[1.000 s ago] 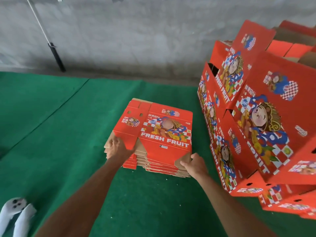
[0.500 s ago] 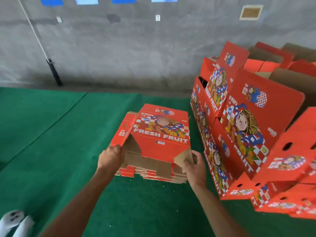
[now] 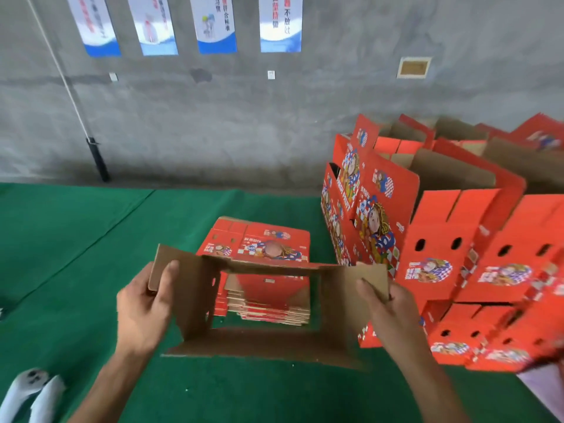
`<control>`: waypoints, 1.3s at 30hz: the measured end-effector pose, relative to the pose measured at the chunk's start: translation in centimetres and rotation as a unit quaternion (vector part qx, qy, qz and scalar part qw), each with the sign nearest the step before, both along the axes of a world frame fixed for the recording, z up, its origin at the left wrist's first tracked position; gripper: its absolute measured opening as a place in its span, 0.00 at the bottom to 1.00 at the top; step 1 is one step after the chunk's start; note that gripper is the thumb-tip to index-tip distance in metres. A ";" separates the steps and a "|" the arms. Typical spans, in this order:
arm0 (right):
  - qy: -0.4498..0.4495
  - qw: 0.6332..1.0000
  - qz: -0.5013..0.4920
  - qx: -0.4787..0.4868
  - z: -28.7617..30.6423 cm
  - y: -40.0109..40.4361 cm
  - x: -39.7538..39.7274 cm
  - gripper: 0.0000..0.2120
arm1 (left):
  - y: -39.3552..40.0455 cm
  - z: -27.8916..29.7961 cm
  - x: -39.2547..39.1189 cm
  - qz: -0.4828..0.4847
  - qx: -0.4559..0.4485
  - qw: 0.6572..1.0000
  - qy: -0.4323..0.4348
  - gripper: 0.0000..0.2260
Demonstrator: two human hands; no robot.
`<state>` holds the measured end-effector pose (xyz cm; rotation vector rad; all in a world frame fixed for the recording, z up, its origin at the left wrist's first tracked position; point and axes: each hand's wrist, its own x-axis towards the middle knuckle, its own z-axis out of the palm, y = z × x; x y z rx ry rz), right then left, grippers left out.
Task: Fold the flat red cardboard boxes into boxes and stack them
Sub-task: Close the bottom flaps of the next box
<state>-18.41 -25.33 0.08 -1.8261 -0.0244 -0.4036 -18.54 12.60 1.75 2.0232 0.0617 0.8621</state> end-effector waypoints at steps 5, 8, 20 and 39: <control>-0.029 0.999 -0.017 -0.029 2.7 -5.1 -3.9 0.07 | -6.0 1.0 -3.0 -0.011 -0.148 0.988 -0.042 0.16; -0.007 0.999 -0.030 -0.041 1.9 -8.8 -5.9 0.07 | -10.4 -0.9 -3.8 -0.029 -0.213 0.976 -0.023 0.10; 0.106 0.993 -0.029 -0.050 -4.5 -17.0 -10.4 0.13 | -19.0 -8.3 -5.6 -0.042 0.041 0.998 0.033 0.24; 0.145 0.973 -0.176 0.022 -5.7 -18.3 -9.9 0.10 | -17.5 -8.7 -6.1 -0.340 0.087 0.917 0.191 0.21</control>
